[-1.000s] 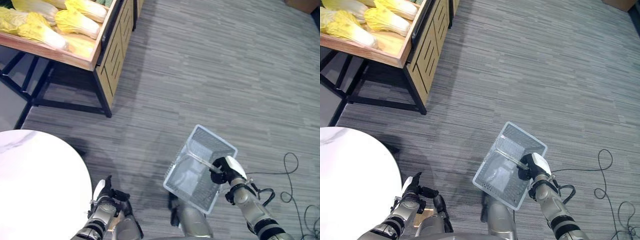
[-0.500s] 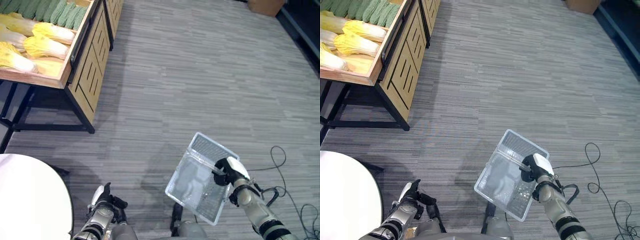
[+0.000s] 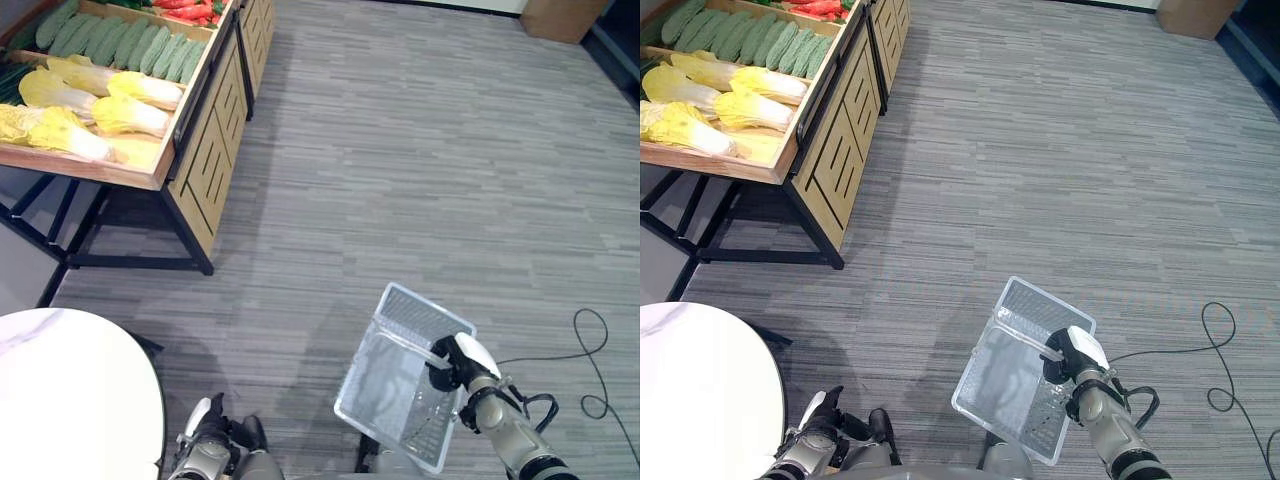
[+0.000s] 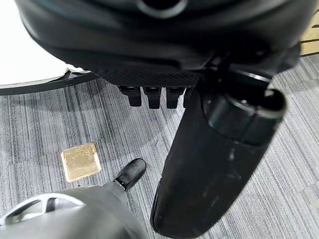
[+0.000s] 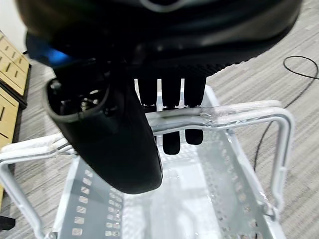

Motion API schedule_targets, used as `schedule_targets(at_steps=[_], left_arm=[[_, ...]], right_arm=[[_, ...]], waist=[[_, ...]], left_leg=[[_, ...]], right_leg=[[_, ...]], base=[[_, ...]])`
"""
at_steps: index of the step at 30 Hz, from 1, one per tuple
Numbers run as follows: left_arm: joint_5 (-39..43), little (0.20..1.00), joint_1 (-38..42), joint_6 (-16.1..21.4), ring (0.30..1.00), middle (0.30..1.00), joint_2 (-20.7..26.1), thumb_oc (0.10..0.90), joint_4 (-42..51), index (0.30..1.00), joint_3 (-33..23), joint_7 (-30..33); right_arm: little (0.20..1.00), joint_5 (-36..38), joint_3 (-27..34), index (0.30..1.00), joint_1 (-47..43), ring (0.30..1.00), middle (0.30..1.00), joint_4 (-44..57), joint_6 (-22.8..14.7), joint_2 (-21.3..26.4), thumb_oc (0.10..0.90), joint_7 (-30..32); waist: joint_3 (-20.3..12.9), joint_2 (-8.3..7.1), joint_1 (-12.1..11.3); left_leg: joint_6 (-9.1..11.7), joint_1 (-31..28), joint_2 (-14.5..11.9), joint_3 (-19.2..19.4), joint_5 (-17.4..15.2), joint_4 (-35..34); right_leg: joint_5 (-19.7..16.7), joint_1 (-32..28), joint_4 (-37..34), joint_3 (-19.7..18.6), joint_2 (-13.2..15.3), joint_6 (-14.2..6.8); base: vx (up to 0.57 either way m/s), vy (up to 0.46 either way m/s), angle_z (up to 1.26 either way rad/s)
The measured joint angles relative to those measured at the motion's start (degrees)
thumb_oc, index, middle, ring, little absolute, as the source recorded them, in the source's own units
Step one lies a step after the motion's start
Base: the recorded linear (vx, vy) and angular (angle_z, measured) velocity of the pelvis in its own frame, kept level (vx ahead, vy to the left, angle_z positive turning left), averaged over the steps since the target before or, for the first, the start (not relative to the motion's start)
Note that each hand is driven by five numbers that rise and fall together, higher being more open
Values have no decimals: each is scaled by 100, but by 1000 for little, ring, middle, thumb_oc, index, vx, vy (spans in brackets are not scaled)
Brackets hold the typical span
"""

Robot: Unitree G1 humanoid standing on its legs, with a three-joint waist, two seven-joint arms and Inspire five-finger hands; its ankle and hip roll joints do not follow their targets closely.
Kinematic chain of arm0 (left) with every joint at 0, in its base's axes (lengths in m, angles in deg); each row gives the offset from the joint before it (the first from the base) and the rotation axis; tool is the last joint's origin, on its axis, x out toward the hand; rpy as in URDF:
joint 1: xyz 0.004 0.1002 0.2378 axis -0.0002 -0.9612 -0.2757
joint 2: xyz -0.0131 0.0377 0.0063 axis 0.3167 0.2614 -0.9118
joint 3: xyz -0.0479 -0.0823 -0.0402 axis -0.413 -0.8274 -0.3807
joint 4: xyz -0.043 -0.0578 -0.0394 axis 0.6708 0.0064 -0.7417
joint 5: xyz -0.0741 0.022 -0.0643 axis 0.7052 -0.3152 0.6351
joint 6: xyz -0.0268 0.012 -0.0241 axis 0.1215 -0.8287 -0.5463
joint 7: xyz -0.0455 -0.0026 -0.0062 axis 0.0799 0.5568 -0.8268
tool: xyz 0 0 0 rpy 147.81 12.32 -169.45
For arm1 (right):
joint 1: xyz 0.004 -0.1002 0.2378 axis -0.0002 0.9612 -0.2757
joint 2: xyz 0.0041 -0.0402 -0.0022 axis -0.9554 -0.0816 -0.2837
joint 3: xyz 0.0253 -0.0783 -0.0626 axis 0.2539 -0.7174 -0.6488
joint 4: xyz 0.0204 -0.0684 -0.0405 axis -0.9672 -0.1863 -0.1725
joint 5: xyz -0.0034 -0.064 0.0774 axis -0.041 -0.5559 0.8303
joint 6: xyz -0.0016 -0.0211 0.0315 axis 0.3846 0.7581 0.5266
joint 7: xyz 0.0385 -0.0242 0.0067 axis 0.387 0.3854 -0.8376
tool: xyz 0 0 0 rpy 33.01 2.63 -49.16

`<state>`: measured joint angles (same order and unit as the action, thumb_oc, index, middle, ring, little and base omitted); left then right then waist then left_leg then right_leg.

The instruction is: Get the vegetables into the basket

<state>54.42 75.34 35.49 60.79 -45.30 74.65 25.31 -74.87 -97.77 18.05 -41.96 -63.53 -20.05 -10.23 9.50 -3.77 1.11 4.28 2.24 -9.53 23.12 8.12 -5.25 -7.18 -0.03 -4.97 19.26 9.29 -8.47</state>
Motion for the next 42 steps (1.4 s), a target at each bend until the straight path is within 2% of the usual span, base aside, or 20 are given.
schedule_targets(at_steps=[12, 16, 17, 18, 19, 25, 26, 27, 30, 31, 33, 34, 35, 36, 38, 39, 40, 41, 42], left_arm=[[3, 1000, 58, 1, 1000, 1000, -16, 900, -1, 1000, -4, -59], [8, 1000, 98, 0, 1000, 1000, -6, 900, 1, 1000, -8, -54], [7, 1000, 117, 2, 1000, 1000, 11, 900, 1, 1000, -5, -54], [7, 1000, 147, 6, 1000, 1000, 14, 900, 2, 1000, -7, -53], [6, 1000, 169, 16, 1000, 1000, 25, 900, -27, 1000, -4, -55], [5, 1000, 434, 48, 1000, 1000, 86, 900, -59, 1000, 236, -67], [6, 1000, 449, 48, 1000, 1000, 99, 900, -57, 1000, 233, -64], [6, 1000, 452, 40, 1000, 1000, 106, 900, -59, 1000, 232, -66], [6, 1000, 509, 33, 1000, 1000, 138, 900, -99, 1000, 235, -56], [6, 1000, 582, 23, 1000, 1000, 176, 900, -200, 1000, 226, -51], [5, 1000, 623, 6, 1000, 1000, 236, 900, -316, 1000, 221, -47], [-1, 1000, 629, 18, 1000, 1000, 234, 900, -364, 1000, 221, -45], [-2, 1000, 634, 20, 1000, 1000, 274, 900, -420, 1000, 222, -40], [-5, 1000, 634, 4, 1000, 1000, 247, 900, -439, 1000, 212, -38], [-5, 1000, 571, 5, 1000, 1000, -59, 900, -434, 1000, 208, -54], [-6, 1000, 527, 10, 1000, 1000, -173, 900, -430, 1000, 216, -56], [-6, 1000, 497, 17, 1000, 1000, -420, 900, -417, 1000, 237, -61], [-7, 1000, 556, 59, 1000, 1000, -539, 900, -356, 1000, 355, -58], [-10, 1000, 619, 87, 1000, 1000, -563, 900, -285, 1000, 440, -60]], right_arm=[[300, 49, 57, 300, 0, 300, 300, -125, 0, -15, 400, 0], [300, 57, 65, 300, -78, 300, 300, -211, -3, -44, 400, 4], [300, 59, 73, 300, -44, 300, 300, -212, -5, -58, 400, 4], [300, 61, 79, 300, -66, 300, 300, -222, 0, -73, 400, 3], [300, 61, 84, 300, -63, 300, 300, -224, -14, -101, 400, 5], [300, 66, 163, 300, -68, 300, 300, -261, -28, -193, 400, 42], [300, 85, 167, 300, -82, 300, 300, -253, -42, -199, 400, 62], [300, 124, 191, 300, -145, 300, 300, -251, -41, -201, 400, 73], [300, 275, 235, 300, -56, 300, 300, -215, -79, -209, 400, 76], [300, 282, 235, 300, -74, 300, 300, -214, -101, -229, 400, 74], [300, 288, 235, 300, -18, 300, 300, -210, -116, -317, 400, 75], [300, 292, 289, 300, 42, 300, 300, -202, -124, -387, 400, 149], [300, 297, 324, 300, 53, 300, 300, -200, -138, -462, 400, 150], [300, 329, 339, 300, 75, 300, 300, -294, -157, -477, 400, 149], [300, 458, 452, 300, -13, 300, 300, -425, -124, -400, 400, 153], [300, 463, 494, 300, 2, 300, 300, -426, -127, -347, 400, 160], [300, 480, 549, 300, 75, 300, 300, -456, -106, -174, 400, 202], [300, 498, 634, 300, 171, 300, 300, -445, -109, -31, 400, 191], [300, 500, 662, 300, 166, 300, 300, -446, -112, 29, 400, 189]], waist=[[0, 12, 6], [29, -35, 0], [77, -121, 29], [90, -129, 6], [160, -189, 17], [390, -206, 135], [483, -188, 131], [529, -145, 140], [567, -135, 211], [612, -122, 302], [677, -150, 459], [696, -187, 488], [702, -260, 497], [732, -255, 639], [728, -172, 645], [730, -86, 771], [708, 170, 1000], [703, 288, 1041], [742, 326, 1056]], left_leg=[[-3, -36, 158, 46, -89, 17], [-59, -1, 219, 196, -204, -13], [-68, -30, 284, 248, -262, -12], [-81, -42, 274, 296, -258, -13], [-98, -79, 287, 346, -312, -20], [-264, -123, 319, 261, -388, -20], [-354, -170, 355, 250, -403, -27], [-385, -175, 354, 242, -413, -26], [-408, -49, 391, 87, -425, -20], [-427, 23, 390, -35, -412, -17], [-436, 26, 388, -295, -384, -24], [-324, -29, 356, -405, -429, -25], [-106, -66, 357, -496, -458, -25], [114, -98, 301, -615, -431, 61], [141, -104, 289, -586, -933, 922], [161, -240, 309, -611, -1003, 926], [138, -421, 220, -620, -1034, 658], [149, -533, 171, -682, -989, 436], [143, -552, 165, -774, -944, 383]], right_leg=[[-19, 18, 6, -46, 145, 11], [-44, 267, 202, -338, 237, -23], [-57, 292, 251, -383, 293, -36], [-57, 347, 316, -415, 306, -36], [-77, 402, 463, -526, 344, -49], [-200, 1000, 1700, -894, 521, -110], [-194, 1285, 2218, -1040, 580, -135], [22, 1415, 2289, -1085, 596, -265], [149, 1529, 1239, -1242, 488, -322], [120, 1528, 616, -1426, 406, -356], [20, 1496, -42, -1619, 326, -357], [25, 1563, -40, -1547, 279, -366], [128, 1499, -36, -1352, 247, -425], [-211, 1366, -26, -1257, 214, -378], [-276, 1216, 21, -1122, 155, -329], [-319, 1097, 60, -1003, 117, -268], [-196, 905, 144, -769, -36, -44], [-106, 886, 256, -667, -99, 95], [-93, 881, 345, -644, -105, 169]], base=[[38, 58, -1], [35, 83, -21], [122, 151, -21], [102, 150, -23], [134, 197, -19], [112, 124, 4], [125, 17, -4], [209, -37, -1], [320, -71, 24], [212, -53, 42], [325, -80, 67], [419, -87, 73], [322, -45, 87], [334, -47, 72], [340, -78, 31], [323, -98, 56], [293, -98, 79], [290, -104, 75], [298, -172, 46]])
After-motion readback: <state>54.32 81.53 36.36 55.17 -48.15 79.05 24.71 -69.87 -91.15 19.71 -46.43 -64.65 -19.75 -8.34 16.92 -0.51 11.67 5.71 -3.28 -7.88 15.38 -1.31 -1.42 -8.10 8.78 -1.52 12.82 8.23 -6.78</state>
